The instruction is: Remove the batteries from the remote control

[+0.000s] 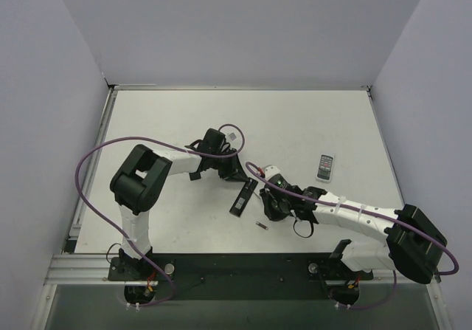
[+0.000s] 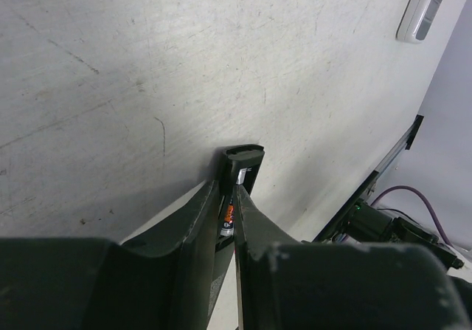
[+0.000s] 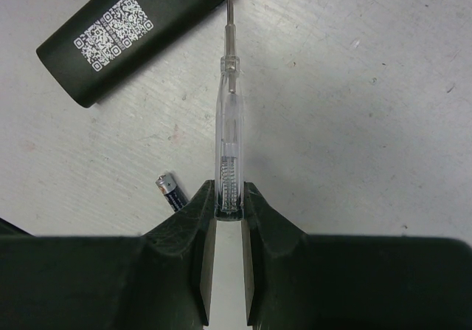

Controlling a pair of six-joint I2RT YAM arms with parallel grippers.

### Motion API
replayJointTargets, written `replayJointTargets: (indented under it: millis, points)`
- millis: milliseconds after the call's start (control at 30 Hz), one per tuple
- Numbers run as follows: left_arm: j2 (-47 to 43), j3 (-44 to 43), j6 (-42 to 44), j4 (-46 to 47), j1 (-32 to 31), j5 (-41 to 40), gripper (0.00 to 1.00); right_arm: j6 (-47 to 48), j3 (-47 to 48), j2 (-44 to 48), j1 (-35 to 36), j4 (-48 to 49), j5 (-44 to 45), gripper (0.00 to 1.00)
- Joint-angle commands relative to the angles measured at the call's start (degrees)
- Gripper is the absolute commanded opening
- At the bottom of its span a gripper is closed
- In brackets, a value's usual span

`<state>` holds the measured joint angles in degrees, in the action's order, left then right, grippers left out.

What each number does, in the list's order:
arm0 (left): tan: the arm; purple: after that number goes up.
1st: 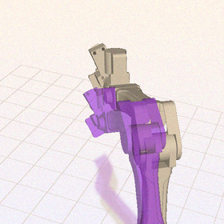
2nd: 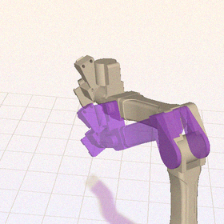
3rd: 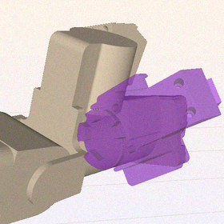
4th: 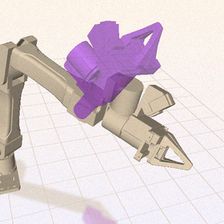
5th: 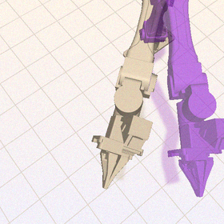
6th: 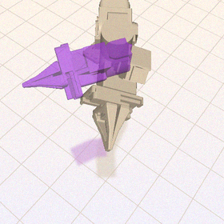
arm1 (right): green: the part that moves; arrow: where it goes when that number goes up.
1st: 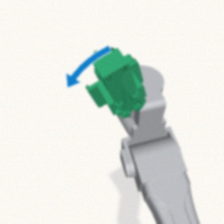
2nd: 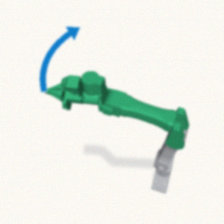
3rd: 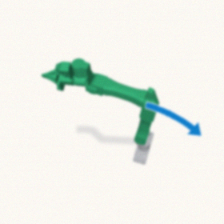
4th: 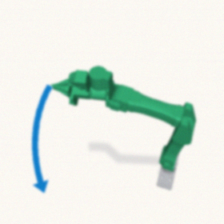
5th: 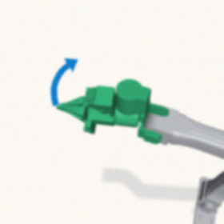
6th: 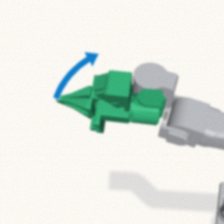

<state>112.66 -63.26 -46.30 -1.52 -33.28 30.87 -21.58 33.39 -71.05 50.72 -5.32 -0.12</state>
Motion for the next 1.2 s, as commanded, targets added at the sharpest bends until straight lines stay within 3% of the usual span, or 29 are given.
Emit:
replayJointTargets:
  millis: [0, 567, 1167]
  points:
    - [1.68, -1.33, 1.04, -0.74, -0.56, -1.51, 0.24, -2.50, -2.27, -0.32, 0.08, 2.24, 0.91, 0.00]
    - [2.56, -0.98, 3.06, -4.81, -0.91, -5.21, 0.23, -5.31, -5.53, -0.32, 0.00, 4.88, 0.56, 0.00]
    - [-0.69, -3.09, 0.17, -7.18, 0.05, -5.21, 0.24, 0.58, -0.87, 4.16, 0.61, 3.92, -1.81, 0.00]
